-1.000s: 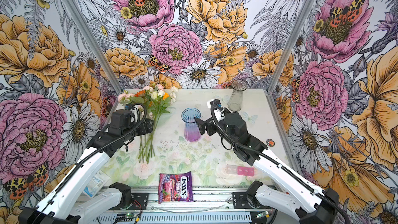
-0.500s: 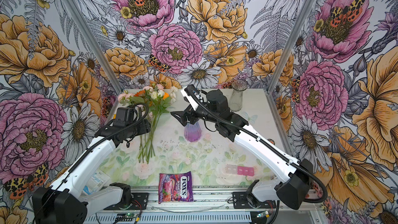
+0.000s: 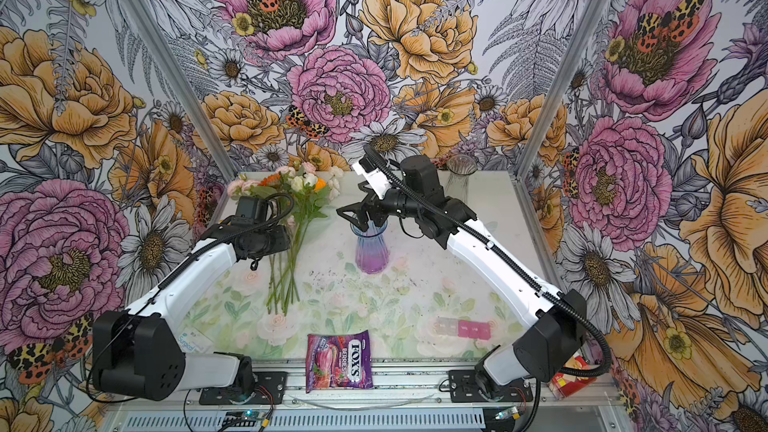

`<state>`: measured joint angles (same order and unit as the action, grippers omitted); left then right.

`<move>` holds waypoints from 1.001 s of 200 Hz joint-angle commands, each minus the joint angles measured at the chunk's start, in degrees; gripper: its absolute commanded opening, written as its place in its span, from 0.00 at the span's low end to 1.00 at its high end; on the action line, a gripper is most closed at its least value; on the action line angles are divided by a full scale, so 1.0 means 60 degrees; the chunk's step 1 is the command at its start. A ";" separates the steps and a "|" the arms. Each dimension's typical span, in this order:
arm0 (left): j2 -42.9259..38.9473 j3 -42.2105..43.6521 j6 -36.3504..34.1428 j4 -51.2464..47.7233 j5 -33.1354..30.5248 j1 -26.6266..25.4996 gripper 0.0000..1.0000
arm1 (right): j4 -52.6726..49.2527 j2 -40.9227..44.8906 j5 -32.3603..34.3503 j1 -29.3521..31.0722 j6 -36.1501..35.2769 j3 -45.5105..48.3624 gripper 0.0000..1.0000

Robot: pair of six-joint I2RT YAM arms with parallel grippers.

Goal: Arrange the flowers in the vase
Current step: 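Raise the right gripper above the vase while the left gripper lowers onto the flower stems, then close the left gripper around one orange flower stem in the bundle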

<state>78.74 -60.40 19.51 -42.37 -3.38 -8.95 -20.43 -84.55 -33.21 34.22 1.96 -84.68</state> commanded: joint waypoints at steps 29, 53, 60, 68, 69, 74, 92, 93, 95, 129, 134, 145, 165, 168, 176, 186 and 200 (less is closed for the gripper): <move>0.1333 -0.0827 0.0045 0.0823 -0.0218 0.0000 0.52 | -0.0357 0.0220 0.1293 0.0079 0.0327 0.0022 1.00; 0.1792 -0.0895 0.0061 0.0981 -0.0427 0.0001 0.51 | -0.0334 0.0362 0.1371 0.0275 0.0273 0.0263 0.99; 0.1864 -0.0915 0.0010 0.0968 -0.0443 0.0016 0.51 | -0.0331 0.0395 0.1549 0.0346 0.0158 0.0325 0.99; 0.1893 -0.0915 -0.0020 0.0981 -0.0448 0.0022 0.51 | -0.0341 0.0371 0.1689 0.0362 0.0122 0.0319 0.99; 0.1900 -0.0924 -0.0024 0.0982 -0.0448 0.0017 0.50 | -0.0343 0.0369 0.1693 0.0362 0.0118 0.0317 0.99; 0.1914 -0.0924 -0.0054 0.0990 -0.0461 0.0027 0.50 | -0.0341 0.0337 0.1691 0.0348 0.0128 0.0306 1.00; 0.2006 -0.0891 -0.0145 0.1073 -0.0430 0.0114 0.49 | -0.0328 0.0251 0.1551 0.0347 0.0151 0.0301 0.99; 0.2007 -0.0883 -0.0138 0.1079 -0.0410 0.0122 0.49 | -0.0330 0.0243 0.1536 0.0347 0.0147 0.0301 0.99; 0.2012 -0.0874 -0.0136 0.1113 -0.0391 0.0138 0.49 | -0.0331 0.0226 0.1507 0.0351 0.0144 0.0293 1.00; 0.2196 -0.0538 -0.0087 0.1836 0.0266 0.0386 0.42 | -0.0362 0.0068 0.1273 0.0353 0.0194 0.0213 0.99; 0.2258 -0.0525 -0.0080 0.1898 0.0320 0.0413 0.41 | -0.0362 0.0085 0.1259 0.0349 0.0187 0.0213 1.00; 0.2455 -0.0557 -0.0045 0.1979 0.0372 0.0417 0.40 | -0.0363 0.0103 0.1217 0.0351 0.0200 0.0211 0.99; 0.2799 -0.0642 0.0032 0.2064 0.0463 0.0409 0.37 | -0.0359 0.0037 0.1125 0.0348 0.0191 0.0191 1.00; 0.2838 -0.0663 0.0043 0.2062 0.0484 0.0410 0.37 | -0.0358 0.0031 0.1119 0.0347 0.0196 0.0184 1.00; 0.2949 -0.0703 0.0082 0.2066 0.0490 0.0417 0.36 | -0.0352 -0.0005 0.1124 0.0337 0.0185 0.0183 1.00; 0.3027 -0.0725 0.0136 0.2077 0.0443 0.0393 0.36 | -0.0353 -0.0025 0.1115 0.0334 0.0176 0.0183 1.00; 0.3061 -0.0726 0.0169 0.2109 0.0323 0.0393 0.36 | -0.0352 -0.0027 0.1060 0.0332 0.0171 0.0183 1.00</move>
<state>96.71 -64.36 19.55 -31.77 -2.00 -6.74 -22.55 -84.16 -25.50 36.21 3.33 -83.09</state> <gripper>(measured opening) 0.363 0.995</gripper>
